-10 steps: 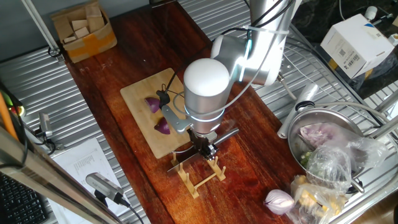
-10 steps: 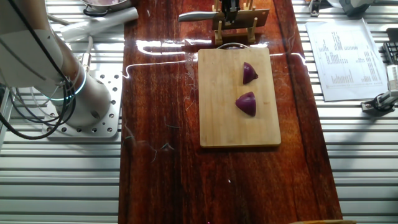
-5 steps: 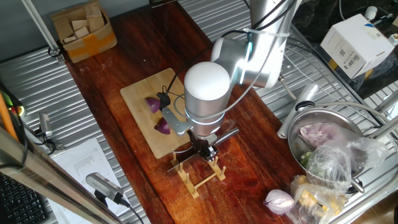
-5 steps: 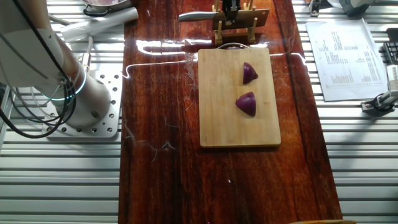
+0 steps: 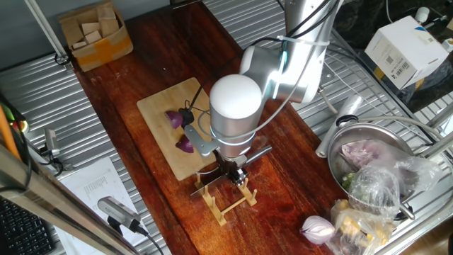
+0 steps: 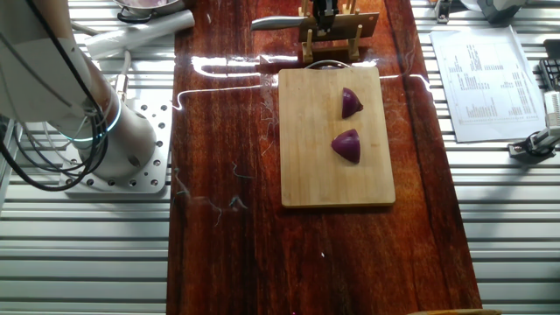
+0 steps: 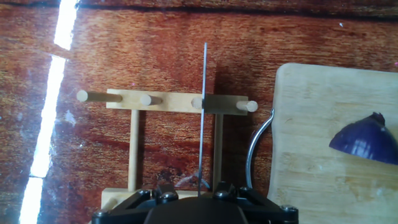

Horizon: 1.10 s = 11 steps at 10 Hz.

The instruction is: Chop the onions

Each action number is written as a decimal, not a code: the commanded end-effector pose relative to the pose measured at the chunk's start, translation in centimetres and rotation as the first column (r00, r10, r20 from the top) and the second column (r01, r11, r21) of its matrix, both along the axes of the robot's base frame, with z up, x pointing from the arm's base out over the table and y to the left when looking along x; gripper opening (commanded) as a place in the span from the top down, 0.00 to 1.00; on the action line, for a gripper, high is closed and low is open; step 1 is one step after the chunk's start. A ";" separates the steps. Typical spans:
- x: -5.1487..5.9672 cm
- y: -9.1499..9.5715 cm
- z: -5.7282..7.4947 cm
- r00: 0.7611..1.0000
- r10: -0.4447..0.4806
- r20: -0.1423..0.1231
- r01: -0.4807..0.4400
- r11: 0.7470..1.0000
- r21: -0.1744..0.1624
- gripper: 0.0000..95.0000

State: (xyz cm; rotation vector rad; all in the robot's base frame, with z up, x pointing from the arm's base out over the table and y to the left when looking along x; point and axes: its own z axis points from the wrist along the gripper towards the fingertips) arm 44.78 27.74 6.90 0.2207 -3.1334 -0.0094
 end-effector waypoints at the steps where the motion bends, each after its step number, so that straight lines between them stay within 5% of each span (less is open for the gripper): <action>1: -0.1 -0.1 0.1 1.000 0.000 -0.001 0.000 1.000 0.000 0.60; 10: -0.1 -0.1 -0.2 1.000 -0.014 -0.004 0.014 1.000 -0.008 0.60; 11: -0.2 -0.1 -0.2 1.000 -0.014 -0.003 0.014 1.000 -0.007 0.80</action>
